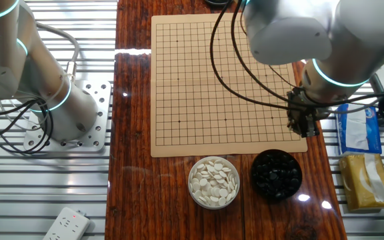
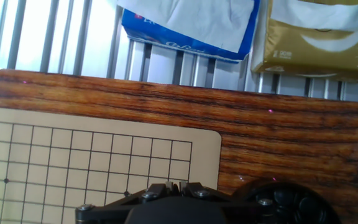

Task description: Play the first move as black on the 3-4 point in the upper right corner of the Go board

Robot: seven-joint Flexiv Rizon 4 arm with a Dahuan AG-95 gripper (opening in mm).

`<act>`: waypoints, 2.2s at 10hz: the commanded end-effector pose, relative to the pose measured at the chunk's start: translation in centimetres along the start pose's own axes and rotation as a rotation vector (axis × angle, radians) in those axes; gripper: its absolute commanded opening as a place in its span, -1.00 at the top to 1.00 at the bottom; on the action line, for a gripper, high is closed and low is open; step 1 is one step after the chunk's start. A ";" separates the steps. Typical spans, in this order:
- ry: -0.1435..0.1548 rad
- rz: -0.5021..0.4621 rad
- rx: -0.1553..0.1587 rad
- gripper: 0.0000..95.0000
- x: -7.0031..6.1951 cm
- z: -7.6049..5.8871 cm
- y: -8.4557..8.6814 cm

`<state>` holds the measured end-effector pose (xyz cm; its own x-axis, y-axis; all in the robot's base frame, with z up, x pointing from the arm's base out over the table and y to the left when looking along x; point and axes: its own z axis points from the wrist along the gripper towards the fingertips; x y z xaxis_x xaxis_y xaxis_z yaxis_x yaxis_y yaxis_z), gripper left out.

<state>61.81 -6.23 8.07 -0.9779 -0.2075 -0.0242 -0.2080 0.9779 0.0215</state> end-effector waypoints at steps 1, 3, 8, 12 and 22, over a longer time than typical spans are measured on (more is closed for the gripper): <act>0.027 -0.039 -0.018 1.00 -0.1 0.1 0.0; 0.040 -0.058 -0.027 1.00 -0.1 0.1 0.0; 0.043 -0.044 -0.030 1.00 -0.1 0.1 0.0; 0.041 -0.034 -0.032 1.00 -0.1 0.2 0.4; -0.014 0.001 -0.015 1.00 0.0 3.4 2.4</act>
<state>61.19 -3.75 4.53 -0.9778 -0.2058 -0.0402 -0.2072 0.9777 0.0349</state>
